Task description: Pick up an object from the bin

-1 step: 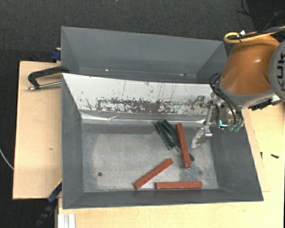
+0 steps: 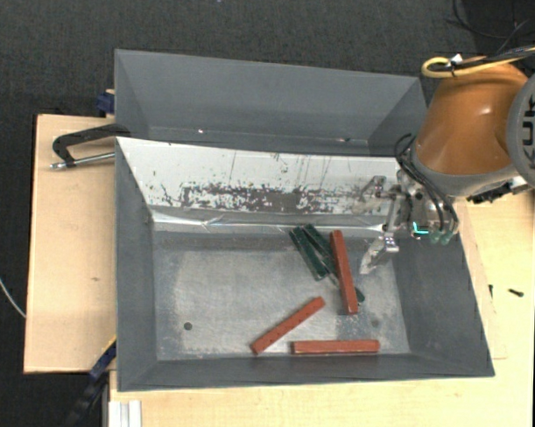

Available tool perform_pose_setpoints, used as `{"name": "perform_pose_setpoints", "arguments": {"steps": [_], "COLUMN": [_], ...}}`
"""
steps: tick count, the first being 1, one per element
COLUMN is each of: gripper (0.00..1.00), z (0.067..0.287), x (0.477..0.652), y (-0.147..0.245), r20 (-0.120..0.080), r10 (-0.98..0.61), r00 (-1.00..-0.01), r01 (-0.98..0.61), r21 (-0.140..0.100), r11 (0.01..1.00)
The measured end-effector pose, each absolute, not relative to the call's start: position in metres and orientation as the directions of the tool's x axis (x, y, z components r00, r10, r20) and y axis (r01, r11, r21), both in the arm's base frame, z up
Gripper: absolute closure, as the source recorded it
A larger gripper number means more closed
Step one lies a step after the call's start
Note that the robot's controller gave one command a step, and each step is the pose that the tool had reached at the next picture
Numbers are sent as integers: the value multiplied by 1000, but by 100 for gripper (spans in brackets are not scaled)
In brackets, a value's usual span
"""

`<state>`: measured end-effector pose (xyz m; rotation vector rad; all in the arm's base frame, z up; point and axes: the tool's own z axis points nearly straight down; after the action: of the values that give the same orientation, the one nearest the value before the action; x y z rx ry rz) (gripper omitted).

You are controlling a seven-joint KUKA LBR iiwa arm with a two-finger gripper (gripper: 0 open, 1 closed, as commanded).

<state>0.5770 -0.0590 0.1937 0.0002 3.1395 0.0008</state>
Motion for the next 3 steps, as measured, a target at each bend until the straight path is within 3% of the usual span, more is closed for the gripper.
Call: {"name": "perform_pose_setpoints", "arguments": {"steps": [1,2,3], "gripper": [0,100,0], "z": [157,76,74], "x": [560,545,548], "y": [-32,-43,-43], "r20": [-8,5,-14], "r10": [-60,-74,-73], "r00": [-998,-997,-997], "r01": [-60,-74,-73], "r21": [-1,1,-1], "r11": [998,997,997]}}
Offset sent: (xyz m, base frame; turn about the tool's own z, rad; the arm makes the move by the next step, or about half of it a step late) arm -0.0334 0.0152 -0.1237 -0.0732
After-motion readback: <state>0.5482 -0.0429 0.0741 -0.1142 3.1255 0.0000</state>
